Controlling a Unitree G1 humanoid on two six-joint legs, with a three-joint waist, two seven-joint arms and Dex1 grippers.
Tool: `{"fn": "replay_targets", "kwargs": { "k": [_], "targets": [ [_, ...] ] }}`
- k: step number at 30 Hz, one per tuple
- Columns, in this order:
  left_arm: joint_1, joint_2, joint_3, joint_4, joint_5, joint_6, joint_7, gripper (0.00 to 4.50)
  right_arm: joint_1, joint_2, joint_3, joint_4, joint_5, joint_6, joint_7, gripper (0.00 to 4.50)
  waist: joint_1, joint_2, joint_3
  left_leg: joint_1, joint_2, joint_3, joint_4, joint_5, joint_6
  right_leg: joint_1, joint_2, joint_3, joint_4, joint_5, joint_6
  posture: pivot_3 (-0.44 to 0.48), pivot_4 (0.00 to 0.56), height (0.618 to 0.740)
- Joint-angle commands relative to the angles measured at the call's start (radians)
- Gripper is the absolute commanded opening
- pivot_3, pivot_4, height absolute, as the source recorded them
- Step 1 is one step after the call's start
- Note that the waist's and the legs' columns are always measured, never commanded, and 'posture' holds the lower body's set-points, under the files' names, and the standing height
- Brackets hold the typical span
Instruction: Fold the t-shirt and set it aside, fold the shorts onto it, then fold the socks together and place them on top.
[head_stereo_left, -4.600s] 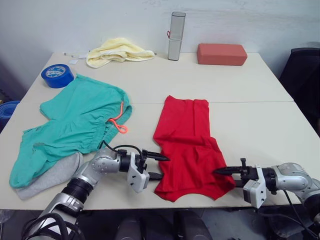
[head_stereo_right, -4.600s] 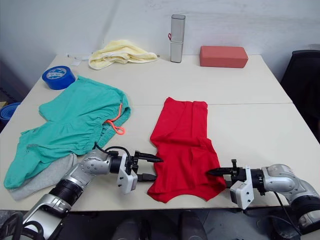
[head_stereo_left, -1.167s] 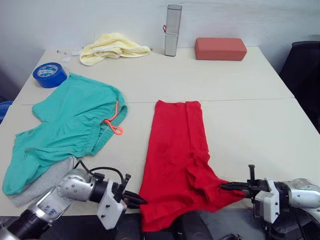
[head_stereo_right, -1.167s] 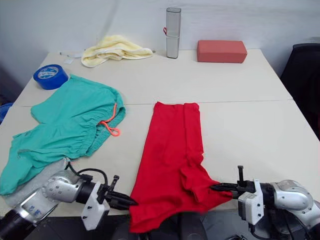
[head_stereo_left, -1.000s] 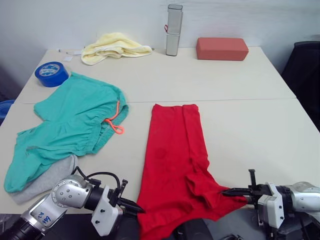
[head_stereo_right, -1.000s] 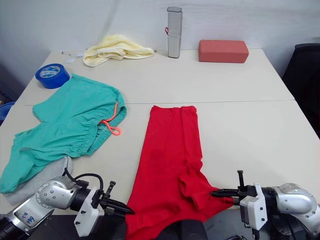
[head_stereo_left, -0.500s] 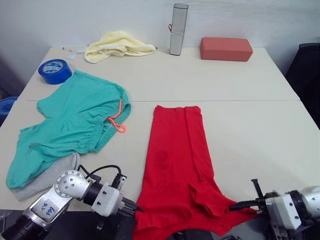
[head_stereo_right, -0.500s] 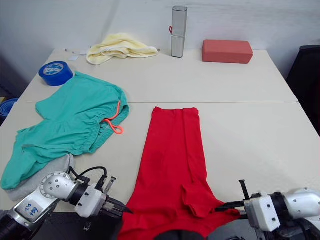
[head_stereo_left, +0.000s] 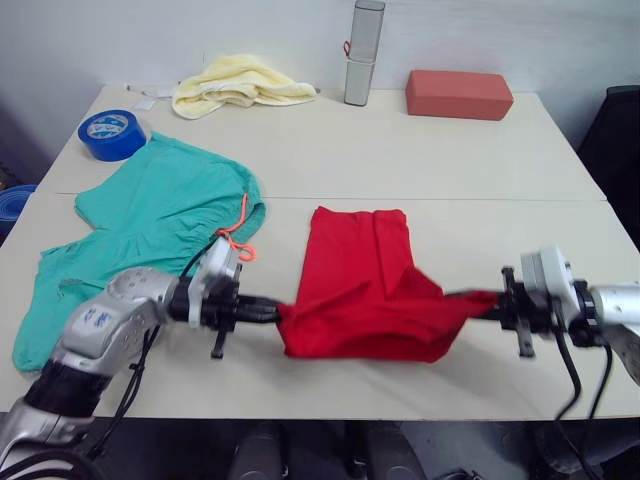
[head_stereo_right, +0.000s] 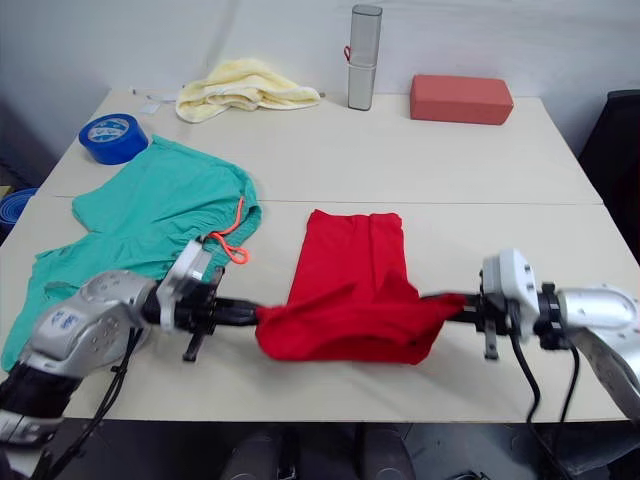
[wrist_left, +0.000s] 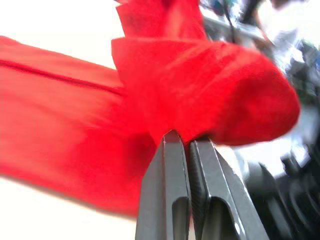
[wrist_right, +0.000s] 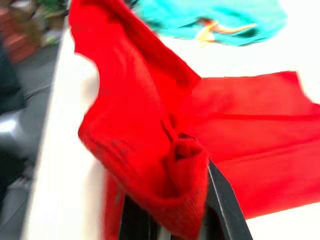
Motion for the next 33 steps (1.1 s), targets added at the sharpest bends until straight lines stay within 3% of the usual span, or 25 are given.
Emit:
{"fn": "replay_targets", "kwargs": {
  "k": [1,5,12,22,30,31,33],
  "targets": [
    [-0.105,-0.083,0.039,0.118,0.016,0.07,0.078,0.03,-0.149,0.092,0.011,0.132,-0.102,0.047,-0.027,0.0,0.0,0.0,0.0,-0.002,0.0,0.0,0.002,0.0,0.0,-0.001,0.001,0.0,0.001,0.001,0.001,0.0,0.15,0.74],
    [-0.238,-0.206,0.061,0.294,0.094,0.1,0.21,0.03,-0.3,0.21,0.036,0.304,-0.238,0.044,-0.047,0.0,0.001,0.0,0.0,-0.007,-0.002,0.002,0.005,0.0,0.002,-0.006,0.004,-0.007,0.002,0.003,0.005,0.0,0.15,0.74],
    [-0.399,-0.339,0.121,0.566,0.178,0.118,0.33,0.03,-0.463,0.339,0.049,0.553,-0.404,-0.059,0.018,0.0,0.0,0.0,0.0,-0.012,-0.002,0.005,0.007,0.001,0.003,-0.012,0.005,-0.007,0.005,0.004,0.007,0.0,0.15,0.74],
    [-0.553,-0.431,0.166,0.918,0.324,0.016,0.385,0.03,-0.654,0.437,0.041,0.932,-0.57,-0.232,0.075,0.0,-0.004,0.0,0.001,-0.012,-0.002,0.005,0.02,0.002,0.003,-0.012,0.005,-0.006,0.018,0.004,0.007,0.0,0.15,0.74],
    [-0.626,-0.478,0.252,1.083,0.36,-0.038,0.455,0.03,-0.729,0.497,-0.015,1.107,-0.611,-0.232,-0.02,0.0,-0.005,0.0,0.001,-0.012,-0.002,0.006,0.019,0.002,0.002,-0.014,0.004,-0.005,0.019,0.004,0.007,0.0,0.15,0.74],
    [-0.622,-0.48,0.256,1.081,0.374,-0.077,0.482,0.49,-0.733,0.498,-0.02,1.114,-0.618,-0.229,-0.037,0.51,-0.005,0.0,0.001,-0.012,-0.002,0.006,0.019,0.002,0.002,-0.014,0.004,-0.005,0.019,0.004,0.007,0.0,0.15,0.74],
    [-0.611,-0.476,0.244,1.058,0.41,-0.148,0.489,0.96,-0.734,0.49,-0.028,1.116,-0.633,-0.239,-0.056,1.04,-0.005,0.0,0.001,-0.012,-0.002,0.006,0.019,0.002,0.002,-0.014,0.004,-0.005,0.019,0.004,0.007,0.0,0.15,0.74]
  ]
}}
